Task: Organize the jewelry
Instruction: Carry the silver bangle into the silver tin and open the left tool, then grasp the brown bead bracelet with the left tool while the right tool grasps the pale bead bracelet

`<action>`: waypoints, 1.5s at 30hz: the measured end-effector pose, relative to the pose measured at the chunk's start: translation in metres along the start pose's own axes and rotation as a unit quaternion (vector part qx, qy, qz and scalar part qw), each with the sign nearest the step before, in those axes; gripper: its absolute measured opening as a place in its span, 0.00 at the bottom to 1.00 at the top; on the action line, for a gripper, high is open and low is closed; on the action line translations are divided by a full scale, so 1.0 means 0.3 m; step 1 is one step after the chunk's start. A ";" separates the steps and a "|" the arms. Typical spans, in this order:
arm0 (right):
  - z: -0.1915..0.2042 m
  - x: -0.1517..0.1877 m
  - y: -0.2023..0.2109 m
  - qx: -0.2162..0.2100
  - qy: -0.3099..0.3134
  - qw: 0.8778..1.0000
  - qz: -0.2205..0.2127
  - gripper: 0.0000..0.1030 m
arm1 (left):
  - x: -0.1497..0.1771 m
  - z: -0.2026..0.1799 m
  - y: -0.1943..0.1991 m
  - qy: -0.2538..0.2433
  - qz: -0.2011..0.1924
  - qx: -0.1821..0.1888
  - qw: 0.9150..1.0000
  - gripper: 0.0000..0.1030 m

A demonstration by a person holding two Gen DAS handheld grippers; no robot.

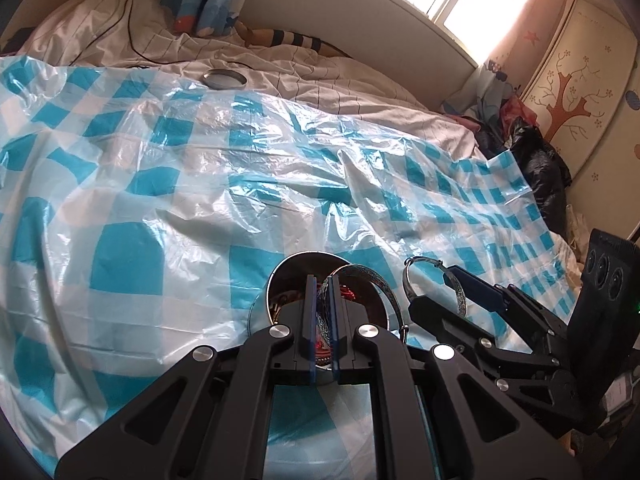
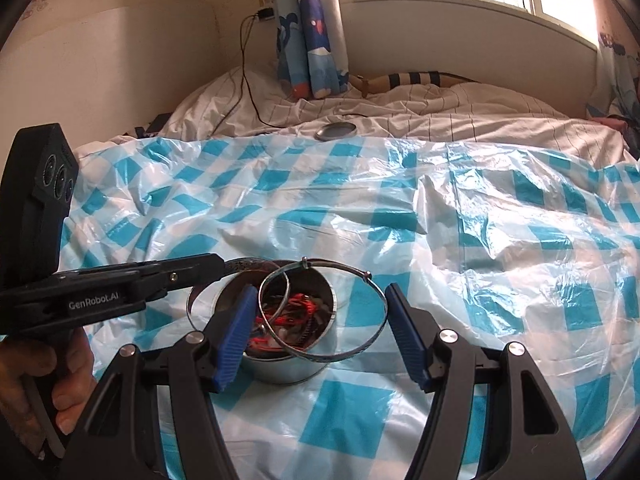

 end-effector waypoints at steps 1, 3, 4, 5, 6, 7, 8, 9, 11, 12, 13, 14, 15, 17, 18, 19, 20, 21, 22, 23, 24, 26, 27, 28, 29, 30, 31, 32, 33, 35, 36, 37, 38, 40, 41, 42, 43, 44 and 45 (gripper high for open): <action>-0.006 0.002 -0.007 0.001 0.000 1.000 0.002 0.62 | 0.002 0.000 -0.013 -0.001 0.003 -0.001 1.000 0.04; -0.011 0.004 -0.020 0.002 0.000 1.000 0.004 0.62 | 0.005 -0.004 -0.029 -0.006 0.006 -0.006 1.000 0.05; -0.011 0.004 -0.027 0.002 0.002 1.000 0.006 0.62 | 0.004 -0.006 -0.041 -0.010 0.009 -0.009 1.000 0.05; -0.011 0.004 -0.034 0.002 0.003 1.000 0.007 0.62 | 0.005 -0.007 -0.047 -0.013 0.013 -0.011 1.000 0.05; -0.008 0.006 -0.042 0.001 0.005 1.000 0.010 0.62 | 0.004 -0.005 -0.055 -0.015 0.017 -0.017 1.000 0.05; -0.005 0.008 -0.050 0.000 0.007 1.000 0.012 0.62 | 0.000 0.000 -0.057 -0.013 0.017 -0.019 1.000 0.06; 0.000 0.011 -0.057 -0.001 0.009 1.000 0.014 0.62 | -0.003 0.006 -0.060 -0.008 0.021 -0.017 1.000 0.07; 0.004 0.013 -0.063 -0.002 0.011 1.000 0.015 0.62 | -0.006 0.015 -0.061 -0.002 0.024 -0.016 1.000 0.08; 0.019 0.016 -0.082 -0.005 0.017 1.000 0.020 0.62 | -0.016 0.036 -0.046 0.008 0.015 -0.023 1.000 0.10; 0.025 0.017 -0.088 -0.007 0.018 1.000 0.021 0.62 | -0.023 0.046 -0.036 0.015 0.012 -0.021 1.000 0.10; 0.034 0.018 -0.097 -0.010 0.021 0.999 0.022 0.62 | -0.029 0.056 -0.026 0.021 0.008 -0.022 1.000 0.12; 0.044 0.018 -0.105 -0.012 0.024 0.999 0.023 0.62 | -0.035 0.062 -0.017 0.025 0.004 -0.023 0.999 0.14; 0.059 0.019 -0.117 -0.016 0.028 0.999 0.024 0.62 | -0.041 0.068 -0.009 0.029 0.001 -0.023 0.999 0.15; 0.085 0.022 -0.140 -0.025 0.036 0.999 0.029 0.62 | -0.048 0.074 0.007 0.035 -0.002 -0.020 0.999 0.17; 0.101 0.028 -0.158 -0.030 0.043 0.998 0.039 0.64 | -0.050 0.074 0.017 0.035 -0.003 -0.020 0.999 0.18; 0.114 0.036 -0.173 -0.033 0.049 0.997 0.050 0.64 | -0.049 0.074 0.026 0.036 -0.004 -0.019 0.999 0.19; 0.118 0.041 -0.174 -0.031 0.052 0.997 0.051 0.64 | -0.047 0.074 0.035 0.037 -0.003 -0.018 0.999 0.20; 0.116 0.043 -0.169 -0.030 0.052 0.997 0.050 0.64 | -0.042 0.074 0.047 0.037 -0.002 -0.018 0.999 0.21; 0.111 0.040 -0.155 -0.028 0.050 0.997 0.047 0.64 | -0.035 0.072 0.061 0.036 -0.002 -0.019 0.999 0.23; 0.106 0.035 -0.144 -0.027 0.048 0.997 0.045 0.64 | -0.018 0.069 0.088 0.034 -0.001 -0.021 0.999 0.27; 0.095 0.025 -0.115 -0.024 0.040 0.998 0.040 0.64 | -0.005 0.068 0.106 0.032 0.000 -0.023 0.999 0.28; 0.071 0.008 -0.048 -0.023 0.019 0.999 0.028 0.67 | 0.057 0.063 0.157 0.021 0.008 -0.025 0.999 0.32; 0.057 0.006 0.001 -0.022 0.006 0.999 0.023 0.70 | 0.087 0.061 0.176 0.014 0.013 -0.025 0.999 0.33; 0.046 0.011 0.047 -0.021 -0.006 1.000 0.019 0.73 | 0.144 0.053 0.205 0.003 0.022 -0.021 1.000 0.34; 0.035 0.031 0.105 -0.022 -0.022 0.999 0.019 0.73 | 0.186 0.052 0.227 -0.003 0.028 -0.018 0.999 0.34; 0.028 0.054 0.143 -0.023 -0.034 0.999 0.021 0.73 | 0.227 0.053 0.246 -0.005 0.034 -0.017 0.999 0.35; 0.018 0.096 0.192 -0.024 -0.050 0.998 0.024 0.73 | 0.271 0.056 0.265 -0.004 0.040 -0.015 0.999 0.35; 0.013 0.133 0.224 -0.024 -0.060 0.997 0.028 0.73 | 0.325 0.059 0.288 0.002 0.049 -0.010 0.999 0.35; 0.007 0.196 0.265 -0.024 -0.074 0.996 0.038 0.73 | 0.363 0.060 0.303 0.007 0.056 -0.006 0.998 0.35; -0.007 0.290 0.321 -0.018 -0.103 0.993 0.052 0.73 | 0.432 0.039 0.320 0.009 0.077 0.010 0.997 0.36; -0.016 0.336 0.356 -0.023 -0.131 0.990 0.056 0.73 | 0.447 0.023 0.320 0.002 0.080 0.014 0.997 0.36; -0.021 0.362 0.380 -0.029 -0.150 0.987 0.054 0.73 | 0.461 -0.009 0.321 -0.015 0.081 0.020 0.996 0.36; -0.021 0.386 0.408 -0.024 -0.158 0.986 0.051 0.73 | 0.471 -0.031 0.321 -0.024 0.081 0.029 0.996 0.36; -0.010 0.405 0.435 -0.011 -0.152 0.987 0.049 0.73 | 0.494 -0.068 0.320 -0.032 0.084 0.050 0.995 0.37; -0.005 0.412 0.443 -0.006 -0.150 0.988 0.048 0.73 | 0.502 -0.078 0.318 -0.037 0.086 0.052 0.994 0.37; -0.001 0.420 0.449 -0.001 -0.146 0.988 0.047 0.73 | 0.514 -0.092 0.313 -0.047 0.092 0.052 0.993 0.37; 0.001 0.427 0.451 0.005 -0.143 0.989 0.048 0.73 | 0.524 -0.104 0.309 -0.054 0.096 0.051 0.993 0.37; 0.001 0.438 0.450 0.009 -0.145 0.988 0.049 0.73 | 0.537 -0.121 0.302 -0.063 0.103 0.051 0.991 0.37; -0.001 0.450 0.451 0.010 -0.149 0.987 0.050 0.73 | 0.544 -0.134 0.299 -0.069 0.107 0.052 0.990 0.38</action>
Point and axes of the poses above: each gripper's, at about its wrist camera, not at the fingertips, and y roughly against the way its jaws point, z to its left, x to its underside, the point moved 2 cm from there along -y, roughly the way its jaws point, and after that the axes turned 6 degrees about -z, right-handed, at the moved point
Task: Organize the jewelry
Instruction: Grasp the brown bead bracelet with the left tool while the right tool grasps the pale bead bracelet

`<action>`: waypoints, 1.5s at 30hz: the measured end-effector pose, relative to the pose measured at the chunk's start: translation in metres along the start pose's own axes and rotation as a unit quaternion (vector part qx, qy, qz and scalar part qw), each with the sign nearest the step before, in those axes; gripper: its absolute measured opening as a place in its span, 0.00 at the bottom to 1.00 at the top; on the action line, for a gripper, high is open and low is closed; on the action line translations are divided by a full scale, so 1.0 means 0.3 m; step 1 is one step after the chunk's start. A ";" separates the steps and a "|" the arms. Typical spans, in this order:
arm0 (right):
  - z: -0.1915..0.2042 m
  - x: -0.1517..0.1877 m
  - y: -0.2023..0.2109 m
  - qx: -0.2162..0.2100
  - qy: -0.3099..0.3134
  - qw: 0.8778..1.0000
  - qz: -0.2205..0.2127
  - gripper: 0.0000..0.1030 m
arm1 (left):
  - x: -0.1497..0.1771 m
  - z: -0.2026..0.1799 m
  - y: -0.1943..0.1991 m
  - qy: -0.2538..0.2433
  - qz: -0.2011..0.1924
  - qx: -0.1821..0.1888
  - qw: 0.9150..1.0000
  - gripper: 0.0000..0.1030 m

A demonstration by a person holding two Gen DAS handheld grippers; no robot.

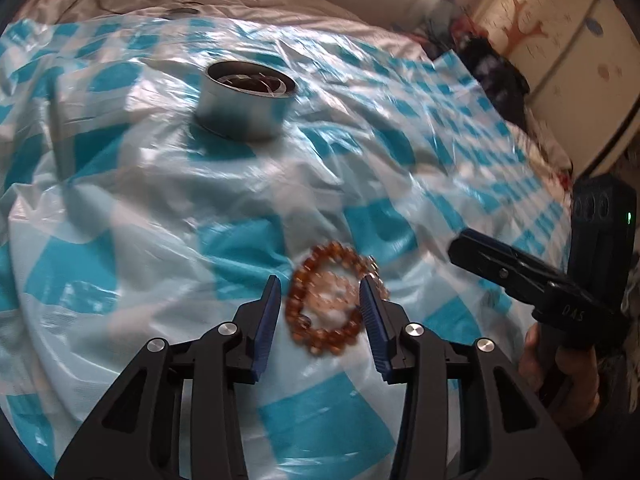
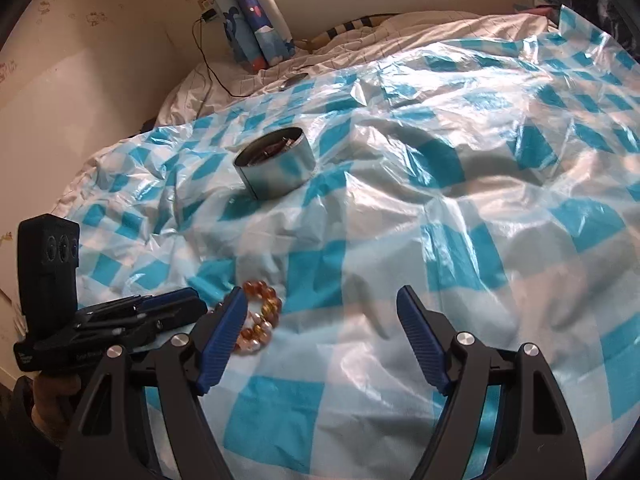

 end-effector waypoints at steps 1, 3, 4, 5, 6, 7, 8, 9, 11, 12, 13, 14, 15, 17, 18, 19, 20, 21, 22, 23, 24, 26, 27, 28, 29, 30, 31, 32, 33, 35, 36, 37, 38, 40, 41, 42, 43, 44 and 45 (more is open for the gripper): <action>-0.007 0.008 -0.001 -0.001 -0.006 1.000 0.001 0.73 | 0.004 -0.015 0.000 -0.006 0.001 0.001 1.000 0.38; -0.020 0.018 0.002 -0.002 -0.018 1.000 -0.003 0.73 | 0.006 -0.026 0.022 -0.006 -0.011 -0.003 1.000 0.38; -0.016 0.022 0.007 -0.005 -0.017 1.000 -0.005 0.73 | 0.005 -0.013 0.041 0.008 -0.019 -0.004 1.000 0.41; -0.005 0.024 0.014 -0.009 -0.010 1.000 -0.007 0.73 | 0.003 0.005 0.059 0.023 -0.025 -0.007 0.999 0.44; 0.027 0.027 0.022 -0.016 0.008 1.000 -0.009 0.73 | -0.002 0.029 0.078 0.041 -0.033 -0.014 0.999 0.45; 0.063 0.031 0.028 -0.023 0.031 0.999 -0.013 0.73 | -0.003 0.058 0.100 0.059 -0.040 -0.021 0.997 0.47; 0.092 0.035 0.032 -0.026 0.051 0.998 -0.015 0.73 | -0.003 0.094 0.130 0.084 -0.052 -0.026 0.995 0.48; 0.145 0.041 0.026 -0.024 0.088 0.996 -0.016 0.73 | -0.002 0.131 0.157 0.105 -0.061 -0.028 0.992 0.49; 0.218 0.056 0.004 -0.021 0.141 0.990 -0.012 0.73 | -0.002 0.187 0.182 0.133 -0.069 -0.029 0.988 0.49; 0.252 0.065 -0.016 -0.018 0.165 0.986 -0.008 0.73 | -0.002 0.208 0.189 0.143 -0.070 -0.031 0.987 0.50; 0.275 0.074 -0.034 -0.017 0.177 0.984 -0.006 0.73 | -0.001 0.228 0.194 0.153 -0.070 -0.033 0.985 0.50; 0.289 0.078 -0.051 -0.018 0.183 0.983 -0.003 0.72 | -0.001 0.243 0.195 0.160 -0.069 -0.033 0.984 0.50; 0.300 0.083 -0.076 -0.020 0.188 0.982 0.003 0.68 | -0.002 0.248 0.197 0.162 -0.069 -0.033 0.984 0.50; 0.311 0.087 -0.114 -0.017 0.194 0.981 0.015 0.61 | -0.006 0.244 0.194 0.157 -0.068 -0.032 0.985 0.51; 0.310 0.092 -0.137 -0.012 0.197 0.980 0.026 0.53 | -0.005 0.241 0.193 0.153 -0.067 -0.030 0.985 0.51; 0.302 0.098 -0.157 -0.003 0.196 0.980 0.037 0.50 | -0.009 0.237 0.192 0.150 -0.067 -0.028 0.986 0.51; 0.296 0.102 -0.162 0.002 0.196 0.980 0.038 0.48 | -0.011 0.234 0.191 0.148 -0.067 -0.027 0.986 0.51; 0.290 0.101 -0.167 0.009 0.197 0.980 0.039 0.37 | -0.015 0.228 0.186 0.147 -0.066 -0.027 0.987 0.51; 0.283 0.101 -0.169 0.011 0.195 0.980 0.043 0.32 | -0.019 0.222 0.183 0.146 -0.067 -0.026 0.987 0.52; 0.270 0.099 -0.164 0.016 0.190 0.981 0.040 0.23 | -0.022 0.218 0.180 0.144 -0.067 -0.026 0.987 0.52; 0.260 0.097 -0.160 0.018 0.184 0.982 0.039 0.12 | -0.024 0.215 0.177 0.144 -0.067 -0.026 0.987 0.52; 0.230 0.086 -0.145 0.003 0.157 0.987 0.038 0.03 | -0.028 0.208 0.170 0.141 -0.065 -0.026 0.987 0.52; 0.214 0.082 -0.134 -0.002 0.142 0.989 0.036 0.03 | -0.029 0.201 0.164 0.137 -0.063 -0.023 0.988 0.52; 0.190 0.074 -0.125 -0.012 0.120 0.992 0.033 0.02 | -0.030 0.195 0.160 0.135 -0.061 -0.022 0.989 0.52; 0.167 0.065 -0.115 -0.024 0.095 0.995 0.032 0.02 | -0.030 0.183 0.151 0.127 -0.056 -0.019 0.990 0.52; 0.149 0.058 -0.104 -0.033 0.075 0.996 0.029 0.02 | -0.031 0.168 0.139 0.119 -0.050 -0.017 0.991 0.52; 0.125 0.047 -0.091 -0.041 0.054 0.997 0.023 0.02 | -0.030 0.147 0.123 0.106 -0.042 -0.014 0.993 0.52; 0.105 0.036 -0.079 -0.047 0.038 0.998 0.018 0.02 | -0.028 0.128 0.109 0.094 -0.035 -0.012 0.995 0.52; 0.085 0.026 -0.070 -0.055 0.020 0.998 0.016 0.02 | -0.024 0.118 0.101 0.087 -0.031 -0.009 0.996 0.52; 0.059 0.024 -0.073 -0.076 -0.006 0.997 0.031 0.02 | -0.020 0.096 0.081 0.075 -0.026 -0.010 0.997 0.52; 0.058 0.029 -0.080 -0.082 -0.010 0.996 0.039 0.02 | -0.019 0.094 0.076 0.074 -0.025 -0.013 0.997 0.52; 0.065 0.034 -0.090 -0.082 -0.006 0.995 0.049 0.10 | -0.020 0.097 0.073 0.076 -0.025 -0.014 0.997 0.52; 0.086 0.045 -0.108 -0.068 0.013 0.996 0.062 0.26 | -0.021 0.104 0.072 0.083 -0.026 -0.015 0.996 0.52; 0.122 0.058 -0.110 -0.046 0.046 0.996 0.053 0.74 | -0.020 0.118 0.077 0.094 -0.027 -0.011 0.995 0.53; 0.150 0.058 -0.102 -0.034 0.074 0.996 0.035 0.74 | -0.019 0.121 0.077 0.095 -0.027 -0.010 0.995 0.53; 0.162 0.058 -0.103 -0.027 0.090 0.995 0.032 0.74 | -0.017 0.122 0.076 0.095 -0.026 -0.010 0.995 0.53; 0.173 0.059 -0.111 -0.026 0.099 0.994 0.033 0.73 | -0.014 0.122 0.075 0.093 -0.024 -0.010 0.995 0.53; 0.171 0.061 -0.124 -0.028 0.097 0.994 0.037 0.72 | -0.014 0.120 0.074 0.091 -0.023 -0.009 0.996 0.53; 0.169 0.069 -0.146 -0.031 0.093 0.994 0.051 0.56 | -0.014 0.118 0.072 0.090 -0.023 -0.009 0.996 0.53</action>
Point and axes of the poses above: each gripper's, at about its wrist camera, not at the fingertips, and y roughly against the way its jaws point, z to its left, x to its underside, the point moved 2 cm from there along -y, roughly the way its jaws point, and after that the axes turned 6 degrees about -z, right-handed, at the moved point
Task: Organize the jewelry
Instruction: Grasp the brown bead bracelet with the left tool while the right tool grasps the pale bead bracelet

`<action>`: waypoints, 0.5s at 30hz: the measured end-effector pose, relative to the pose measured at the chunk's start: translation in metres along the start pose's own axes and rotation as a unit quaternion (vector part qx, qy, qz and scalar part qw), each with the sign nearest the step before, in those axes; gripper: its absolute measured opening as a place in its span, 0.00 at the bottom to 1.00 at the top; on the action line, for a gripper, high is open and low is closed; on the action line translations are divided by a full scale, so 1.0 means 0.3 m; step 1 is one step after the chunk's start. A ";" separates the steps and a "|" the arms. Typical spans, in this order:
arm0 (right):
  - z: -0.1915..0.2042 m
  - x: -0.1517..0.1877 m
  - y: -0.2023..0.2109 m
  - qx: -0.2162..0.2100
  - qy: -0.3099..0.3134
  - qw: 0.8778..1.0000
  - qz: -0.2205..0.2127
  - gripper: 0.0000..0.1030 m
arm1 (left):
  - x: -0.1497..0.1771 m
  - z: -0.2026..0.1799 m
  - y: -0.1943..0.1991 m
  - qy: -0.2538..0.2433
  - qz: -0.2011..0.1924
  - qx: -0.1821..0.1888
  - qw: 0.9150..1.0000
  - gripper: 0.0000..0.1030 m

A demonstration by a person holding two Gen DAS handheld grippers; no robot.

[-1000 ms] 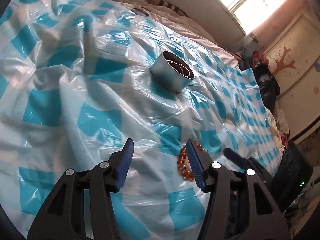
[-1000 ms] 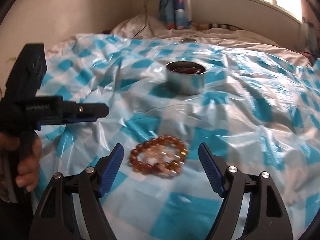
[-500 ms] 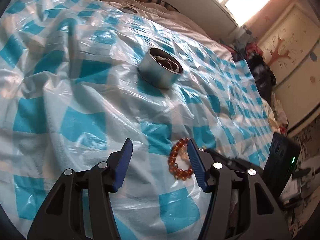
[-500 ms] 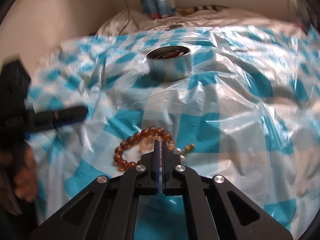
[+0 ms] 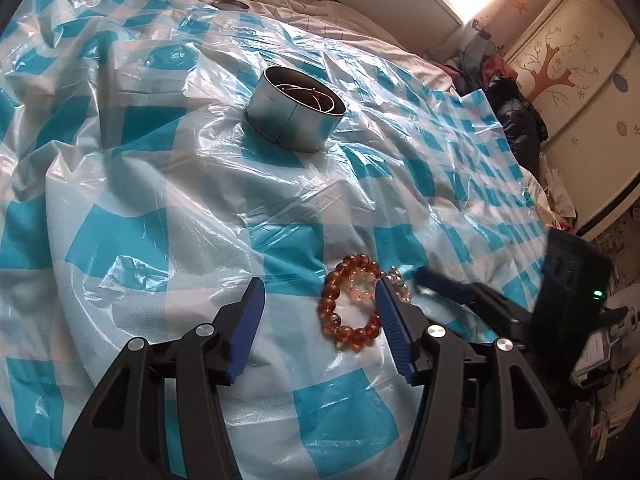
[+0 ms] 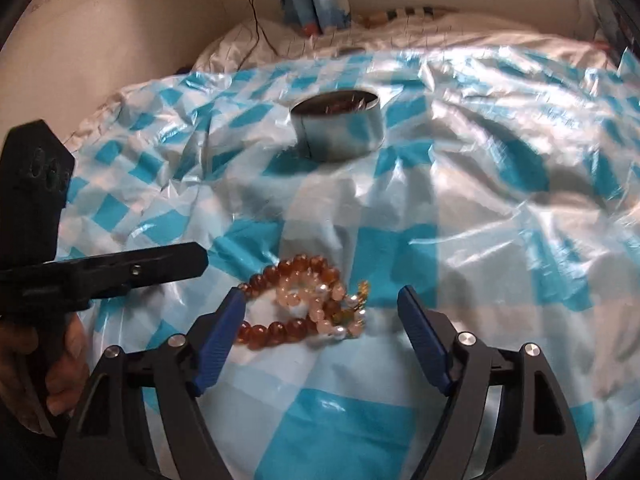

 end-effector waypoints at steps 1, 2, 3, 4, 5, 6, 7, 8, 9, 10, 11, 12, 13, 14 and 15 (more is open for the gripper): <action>0.000 0.007 -0.017 -0.001 0.002 1.000 0.011 0.35 | 0.000 -0.003 -0.001 -0.001 0.001 0.002 1.000 0.53; -0.003 0.009 -0.023 0.000 0.002 1.000 0.016 0.29 | 0.001 -0.003 0.001 -0.001 0.001 0.003 1.000 0.53; -0.011 0.009 -0.019 -0.008 -0.005 1.000 0.018 0.21 | 0.001 -0.003 0.001 -0.001 0.000 0.003 1.000 0.53; -0.019 0.009 -0.012 -0.014 -0.013 1.000 0.017 0.20 | -0.001 -0.002 0.003 0.000 -0.001 0.003 1.000 0.53; -0.029 0.009 0.001 -0.017 -0.021 1.000 0.014 0.19 | -0.001 -0.003 0.002 0.002 -0.001 0.004 1.000 0.53; -0.038 0.010 0.008 -0.019 -0.027 0.999 0.011 0.16 | -0.001 -0.004 0.002 0.002 0.000 0.005 1.000 0.53; -0.049 0.012 0.019 -0.024 -0.036 0.999 0.008 0.16 | 0.000 -0.005 0.000 0.000 0.002 0.006 1.000 0.53; -0.062 0.012 0.032 -0.030 -0.047 0.998 0.003 0.15 | 0.002 -0.013 -0.004 -0.005 0.005 0.008 1.000 0.53; -0.073 0.010 0.044 -0.034 -0.056 0.998 -0.002 0.15 | 0.003 -0.021 -0.010 -0.011 0.007 0.009 1.000 0.53; -0.083 0.009 0.054 -0.038 -0.064 0.997 -0.006 0.15 | 0.006 -0.034 -0.015 -0.020 0.010 0.010 1.000 0.53; -0.099 0.006 0.069 -0.042 -0.077 0.996 -0.014 0.15 | 0.012 -0.053 -0.025 -0.033 0.015 0.011 0.999 0.53; -0.112 0.002 0.080 -0.043 -0.084 0.995 -0.019 0.15 | 0.019 -0.069 -0.034 -0.044 0.018 0.011 0.999 0.53; -0.122 -0.004 0.089 -0.042 -0.091 0.995 -0.026 0.13 | 0.024 -0.082 -0.043 -0.053 0.022 0.009 0.998 0.53; -0.134 -0.008 0.102 -0.042 -0.098 0.994 -0.033 0.13 | 0.028 -0.097 -0.057 -0.063 0.026 0.006 0.998 0.53; -0.150 -0.013 0.121 -0.039 -0.107 0.993 -0.042 0.13 | 0.032 -0.107 -0.068 -0.069 0.028 0.002 0.997 0.53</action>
Point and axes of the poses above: each gripper's, at about its wrist camera, not at the fingertips, and y roughly against the way its jaws point, z to its left, x to its underside, the point moved 2 cm from there along -y, roughly the way its jaws point, and after that the axes turned 6 degrees about -z, right-handed, at the moved point
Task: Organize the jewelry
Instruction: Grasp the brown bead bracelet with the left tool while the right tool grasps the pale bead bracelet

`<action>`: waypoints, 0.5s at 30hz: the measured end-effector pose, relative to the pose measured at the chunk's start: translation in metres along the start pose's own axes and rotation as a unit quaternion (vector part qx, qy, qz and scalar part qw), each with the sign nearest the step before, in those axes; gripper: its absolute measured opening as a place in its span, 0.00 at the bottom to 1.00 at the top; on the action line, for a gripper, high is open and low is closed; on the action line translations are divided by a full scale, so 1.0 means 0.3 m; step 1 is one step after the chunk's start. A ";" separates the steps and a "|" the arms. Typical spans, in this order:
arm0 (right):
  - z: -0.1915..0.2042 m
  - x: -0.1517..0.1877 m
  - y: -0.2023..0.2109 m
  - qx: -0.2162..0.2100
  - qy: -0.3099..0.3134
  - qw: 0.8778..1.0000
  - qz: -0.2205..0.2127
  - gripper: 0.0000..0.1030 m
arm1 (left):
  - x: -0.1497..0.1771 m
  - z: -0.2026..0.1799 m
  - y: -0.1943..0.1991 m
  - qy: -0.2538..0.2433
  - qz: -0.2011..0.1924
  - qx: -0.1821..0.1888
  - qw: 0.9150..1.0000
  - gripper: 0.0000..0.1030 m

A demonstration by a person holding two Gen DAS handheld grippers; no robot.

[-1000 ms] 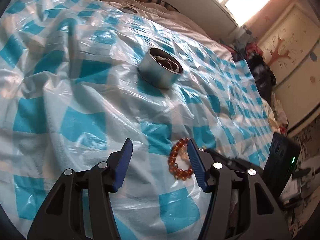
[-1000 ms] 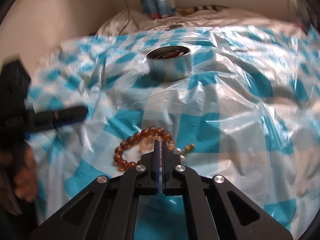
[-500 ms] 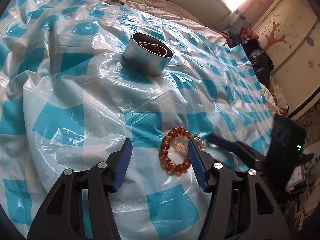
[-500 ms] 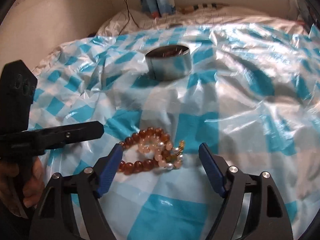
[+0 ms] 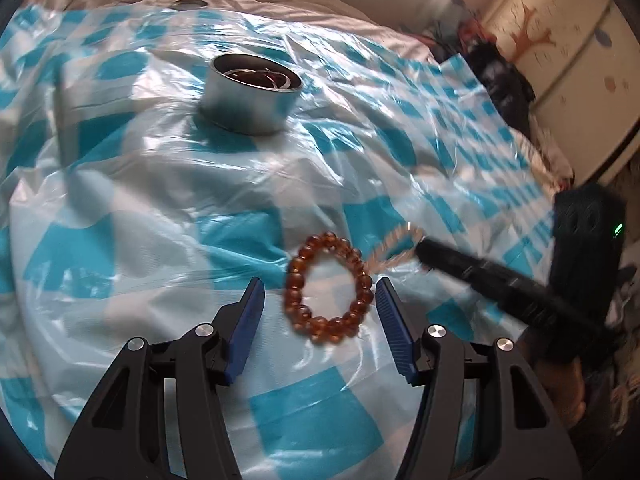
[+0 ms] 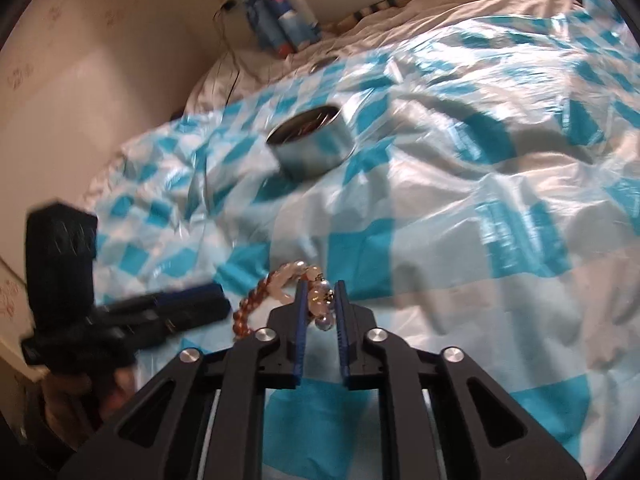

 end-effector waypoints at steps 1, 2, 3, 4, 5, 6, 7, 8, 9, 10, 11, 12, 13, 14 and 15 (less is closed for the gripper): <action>-0.010 -0.008 0.009 0.002 -0.004 1.000 -0.005 0.13 | 0.001 -0.007 -0.012 -0.004 0.003 -0.004 1.000 0.53; -0.016 -0.014 0.018 0.006 -0.007 1.000 -0.010 0.13 | 0.001 -0.016 -0.029 -0.010 0.006 -0.012 1.000 0.53; -0.020 -0.020 0.022 0.015 -0.006 1.000 -0.014 0.13 | 0.001 -0.019 -0.038 -0.013 0.007 -0.016 1.000 0.53; -0.025 -0.021 0.025 0.024 -0.003 1.000 -0.015 0.13 | 0.001 -0.024 -0.049 -0.017 0.008 -0.020 1.000 0.53; -0.030 -0.021 0.025 0.032 0.001 0.999 -0.016 0.13 | 0.001 -0.030 -0.060 -0.023 0.010 -0.027 0.999 0.53; -0.035 -0.019 0.019 0.040 0.003 0.999 -0.011 0.13 | 0.004 -0.035 -0.068 -0.029 0.012 -0.032 0.999 0.53; -0.041 -0.017 0.011 0.042 0.001 0.999 -0.002 0.13 | 0.007 -0.041 -0.075 -0.036 0.014 -0.037 0.999 0.53; -0.051 -0.013 0.002 0.044 -0.006 0.999 0.007 0.16 | 0.011 -0.050 -0.078 -0.047 0.015 -0.042 0.998 0.51; -0.064 -0.009 -0.003 0.048 -0.013 0.999 0.011 0.32 | 0.016 -0.057 -0.079 -0.056 0.015 -0.043 0.997 0.45; -0.072 -0.004 -0.005 0.054 -0.016 0.998 0.014 0.42 | 0.019 -0.064 -0.081 -0.062 0.017 -0.043 0.997 0.28; -0.074 -0.003 -0.006 0.054 -0.017 0.998 0.013 0.44 | 0.021 -0.068 -0.082 -0.068 0.021 -0.043 0.997 0.11; -0.070 -0.002 -0.007 0.056 -0.011 0.998 0.012 0.46 | 0.023 -0.065 -0.086 -0.074 0.026 -0.052 0.996 0.10; -0.061 -0.001 -0.009 0.062 0.000 0.998 0.012 0.47 | 0.026 -0.066 -0.086 -0.078 0.025 -0.053 0.995 0.10; -0.046 0.001 -0.015 0.072 0.019 0.997 0.012 0.48 | 0.026 -0.066 -0.082 -0.078 0.023 -0.053 0.995 0.10; -0.034 0.004 -0.022 0.080 0.033 0.996 0.013 0.49 | 0.023 -0.066 -0.077 -0.078 0.020 -0.054 0.995 0.10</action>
Point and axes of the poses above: each gripper's, at about its wrist camera, not at the fingertips, and y roughly against the way its jaws point, z to its left, x to its underside, the point moved 2 cm from there along -y, roughly the way its jaws point, and after that the axes turned 6 degrees about -z, right-handed, at the moved point
